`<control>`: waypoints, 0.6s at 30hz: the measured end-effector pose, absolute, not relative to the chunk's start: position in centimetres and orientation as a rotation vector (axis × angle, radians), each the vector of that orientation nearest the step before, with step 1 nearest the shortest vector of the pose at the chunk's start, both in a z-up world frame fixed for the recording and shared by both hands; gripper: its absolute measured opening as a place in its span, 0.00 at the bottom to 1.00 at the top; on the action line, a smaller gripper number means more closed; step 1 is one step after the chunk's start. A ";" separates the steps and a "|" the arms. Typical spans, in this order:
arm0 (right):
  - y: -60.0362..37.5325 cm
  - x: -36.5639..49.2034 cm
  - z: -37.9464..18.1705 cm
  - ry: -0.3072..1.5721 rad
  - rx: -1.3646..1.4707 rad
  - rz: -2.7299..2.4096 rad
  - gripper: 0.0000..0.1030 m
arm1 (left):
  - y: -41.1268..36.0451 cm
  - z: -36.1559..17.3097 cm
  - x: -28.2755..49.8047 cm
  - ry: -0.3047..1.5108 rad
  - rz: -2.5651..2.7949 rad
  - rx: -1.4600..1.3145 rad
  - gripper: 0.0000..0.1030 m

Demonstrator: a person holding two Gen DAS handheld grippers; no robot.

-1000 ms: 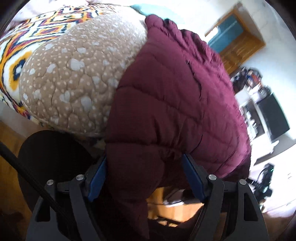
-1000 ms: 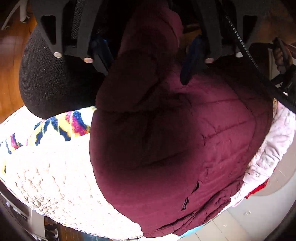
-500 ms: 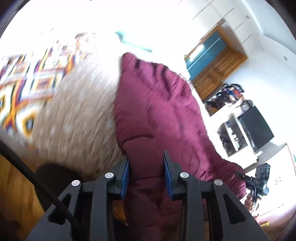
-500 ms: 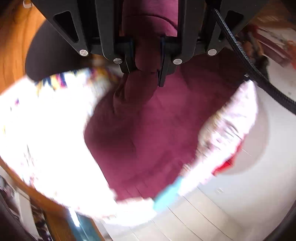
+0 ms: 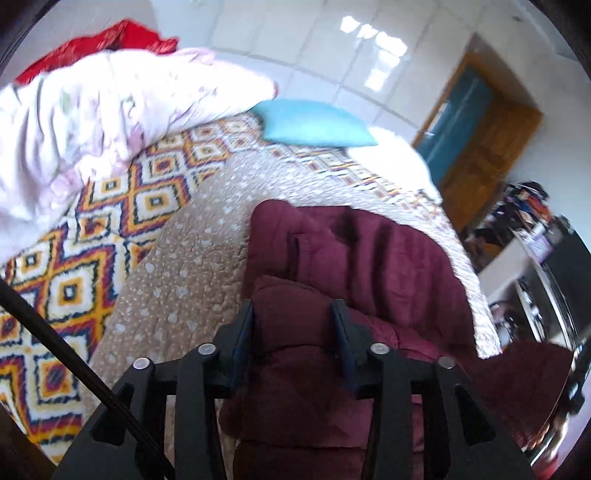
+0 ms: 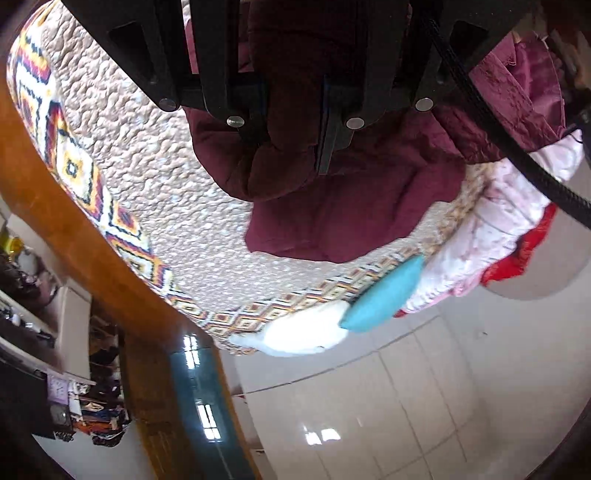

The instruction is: Fold large clothes

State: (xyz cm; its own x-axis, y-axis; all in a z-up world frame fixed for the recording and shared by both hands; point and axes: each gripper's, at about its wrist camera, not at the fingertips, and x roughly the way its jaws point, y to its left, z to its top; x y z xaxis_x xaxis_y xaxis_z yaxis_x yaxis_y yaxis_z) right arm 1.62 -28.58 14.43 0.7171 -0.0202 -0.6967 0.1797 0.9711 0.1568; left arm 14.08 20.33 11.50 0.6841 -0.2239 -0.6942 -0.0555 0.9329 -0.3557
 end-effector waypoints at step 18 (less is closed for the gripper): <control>-35.2 4.6 9.1 0.833 0.543 -0.079 0.42 | 24.7 14.5 13.6 0.745 -0.220 -0.622 0.70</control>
